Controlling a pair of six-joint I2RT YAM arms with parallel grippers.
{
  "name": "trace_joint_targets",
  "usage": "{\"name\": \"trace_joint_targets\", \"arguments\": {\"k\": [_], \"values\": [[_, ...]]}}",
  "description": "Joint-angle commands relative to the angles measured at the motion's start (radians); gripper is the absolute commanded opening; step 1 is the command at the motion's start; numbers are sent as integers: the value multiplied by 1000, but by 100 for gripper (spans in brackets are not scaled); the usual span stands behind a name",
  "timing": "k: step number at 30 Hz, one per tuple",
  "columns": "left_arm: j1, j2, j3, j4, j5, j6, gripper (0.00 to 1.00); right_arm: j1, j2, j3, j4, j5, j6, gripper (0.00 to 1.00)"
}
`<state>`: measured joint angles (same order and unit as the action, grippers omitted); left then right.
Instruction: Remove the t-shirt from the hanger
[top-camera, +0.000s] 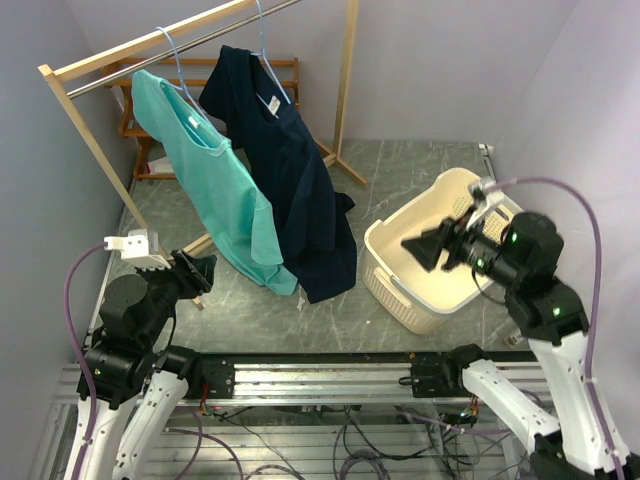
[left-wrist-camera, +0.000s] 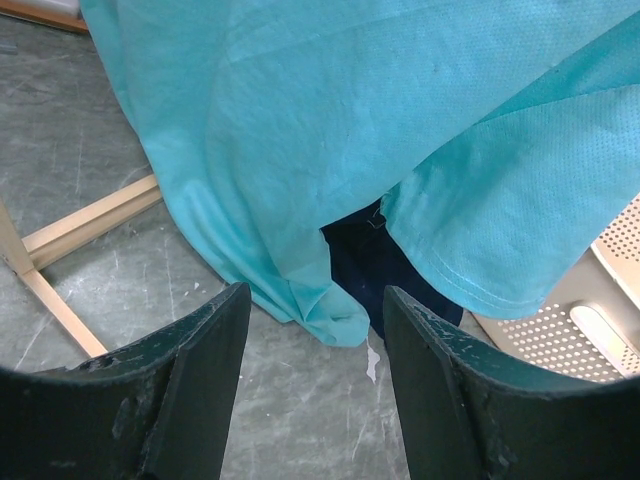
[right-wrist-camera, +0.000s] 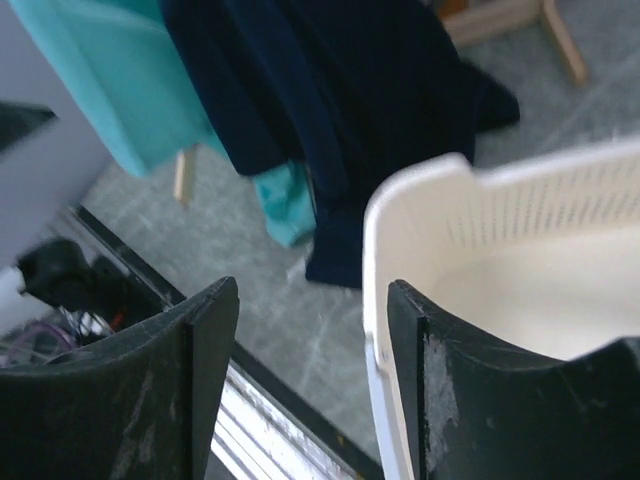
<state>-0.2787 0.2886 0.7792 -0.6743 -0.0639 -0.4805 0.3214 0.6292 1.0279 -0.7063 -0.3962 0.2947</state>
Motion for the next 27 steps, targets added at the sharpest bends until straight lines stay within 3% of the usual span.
{"name": "trace_joint_targets", "arguments": {"k": [1, 4, 7, 12, 17, 27], "values": [[-8, -15, 24, 7, -12, -10, 66, 3, 223, 249, 87, -52, 14, 58], [-10, -19, 25, 9, -14, -9, 67, 2, 393, 429, 93, -102, 14, 49], [-10, -16, 24, 10, -12, -9, 67, 21, 533, 604, 129, -128, 26, 47], [-11, -15, 22, 12, -5, -7, 67, 254, 820, 1016, -24, 190, -91, 55], [-14, -17, 23, 12, -4, -6, 67, 317, 1070, 1355, -131, 324, -153, 60], [-14, -11, 23, 15, 2, -3, 67, 404, 1152, 1343, 0, 376, -189, 58]]}}
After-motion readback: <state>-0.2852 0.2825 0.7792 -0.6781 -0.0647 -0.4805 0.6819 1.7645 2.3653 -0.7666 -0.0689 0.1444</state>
